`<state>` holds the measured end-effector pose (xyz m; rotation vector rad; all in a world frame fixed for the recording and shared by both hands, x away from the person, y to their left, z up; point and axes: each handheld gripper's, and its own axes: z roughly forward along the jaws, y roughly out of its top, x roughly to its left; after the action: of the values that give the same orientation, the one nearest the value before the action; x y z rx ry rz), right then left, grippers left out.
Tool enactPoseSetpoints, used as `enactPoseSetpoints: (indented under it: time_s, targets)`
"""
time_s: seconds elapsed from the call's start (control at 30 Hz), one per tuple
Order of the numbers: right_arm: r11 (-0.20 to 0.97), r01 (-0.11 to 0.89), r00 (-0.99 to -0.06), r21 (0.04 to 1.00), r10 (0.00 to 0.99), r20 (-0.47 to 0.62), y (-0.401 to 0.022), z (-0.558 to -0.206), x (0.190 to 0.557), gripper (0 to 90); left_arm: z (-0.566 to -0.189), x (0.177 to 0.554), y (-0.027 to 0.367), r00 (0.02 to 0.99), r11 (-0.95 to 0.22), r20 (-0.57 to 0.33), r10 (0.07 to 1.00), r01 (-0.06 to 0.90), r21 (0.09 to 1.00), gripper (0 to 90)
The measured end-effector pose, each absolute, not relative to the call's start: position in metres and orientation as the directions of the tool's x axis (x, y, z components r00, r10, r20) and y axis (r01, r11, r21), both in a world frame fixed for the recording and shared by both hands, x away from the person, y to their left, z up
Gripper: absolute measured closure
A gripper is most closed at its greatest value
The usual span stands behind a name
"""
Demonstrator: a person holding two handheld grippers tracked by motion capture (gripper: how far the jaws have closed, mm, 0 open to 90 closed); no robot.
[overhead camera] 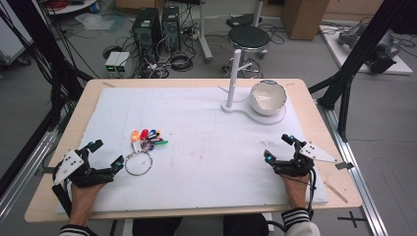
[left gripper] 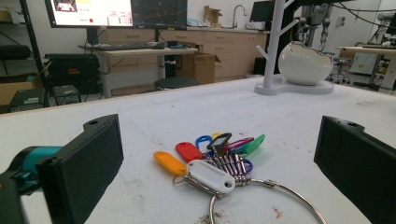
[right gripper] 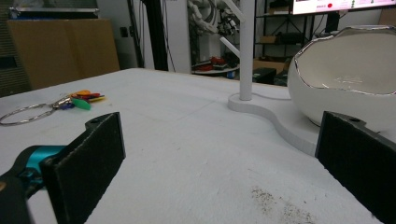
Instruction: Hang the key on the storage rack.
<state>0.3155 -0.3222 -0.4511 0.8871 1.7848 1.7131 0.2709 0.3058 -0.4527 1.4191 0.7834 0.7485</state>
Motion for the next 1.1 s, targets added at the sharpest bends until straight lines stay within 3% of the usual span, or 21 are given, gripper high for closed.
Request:
enactPoseSetpoints:
  time_s: [0.7,1.1]
  targets:
    - [-0.004,0.104,-0.655,0.995,0.753,0.071,-0.321,-0.451,0.315,1.0,-0.452,0.273,0.308,0.552,0.05,-0.058,0.832,0.029,0.998,1.7]
    - [-0.008,0.107,-0.653,0.994,0.753,0.076,-0.322,-0.451,0.315,1.0,-0.42,0.282,0.327,0.631,-0.077,-0.012,0.776,0.113,0.991,1.7]
